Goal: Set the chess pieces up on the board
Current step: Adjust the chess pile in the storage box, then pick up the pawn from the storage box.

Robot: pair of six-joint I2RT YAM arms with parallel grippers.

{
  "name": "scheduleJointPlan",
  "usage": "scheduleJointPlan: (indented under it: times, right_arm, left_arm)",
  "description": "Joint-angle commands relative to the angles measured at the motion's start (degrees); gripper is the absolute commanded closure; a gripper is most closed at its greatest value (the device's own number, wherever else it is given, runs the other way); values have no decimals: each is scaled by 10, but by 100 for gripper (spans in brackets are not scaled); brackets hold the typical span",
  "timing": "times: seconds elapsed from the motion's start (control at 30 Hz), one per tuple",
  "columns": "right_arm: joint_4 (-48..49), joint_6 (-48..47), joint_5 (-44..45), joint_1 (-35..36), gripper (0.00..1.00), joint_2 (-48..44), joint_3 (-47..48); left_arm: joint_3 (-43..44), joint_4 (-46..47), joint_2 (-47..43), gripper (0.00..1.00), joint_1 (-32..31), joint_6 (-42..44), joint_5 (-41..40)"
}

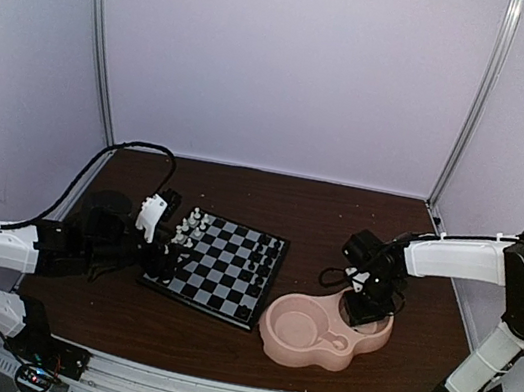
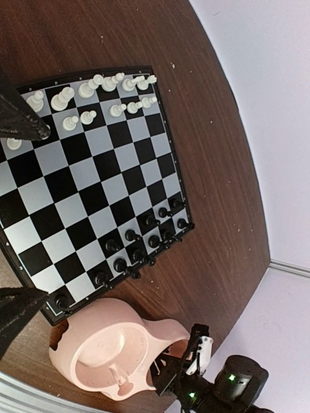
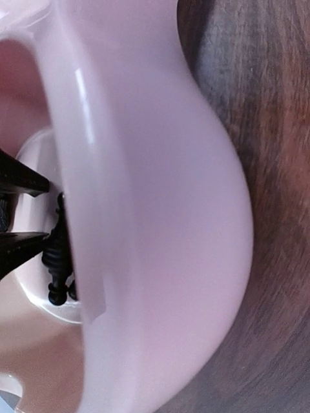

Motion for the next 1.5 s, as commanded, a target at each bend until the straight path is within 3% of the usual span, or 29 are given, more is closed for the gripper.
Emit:
scheduleJointPlan:
  times: [0.0,0.23,0.7,0.73,0.83,0.9,1.23,1.47]
  right_arm:
    - [26,3,-11,3,82,-2,-8]
    - [42,3,-27,3,95,-56,-16]
    - [-2,17,-19,2,95,-183,8]
    - [-3,16,-19,2,91,-186,8]
    - [-10,15,1,2,61,-179,5]
    - [-8,16,17,2,54,-170,-2]
    - [102,-18,66,2,52,-251,-55]
    - [174,-12,42,2,51,-258,-81]
  left_arm:
    - [14,9,-8,22,3,5,0]
    - [14,8,-8,22,3,6,-3]
    - [14,8,-6,22,3,7,-2]
    - [14,8,-7,22,3,7,-1]
    - [14,8,-7,22,3,7,-1]
    - [14,8,-8,22,3,7,-1]
    - [27,-14,-7,22,3,11,5]
    - [128,-181,-8,22,2,-70,-34]
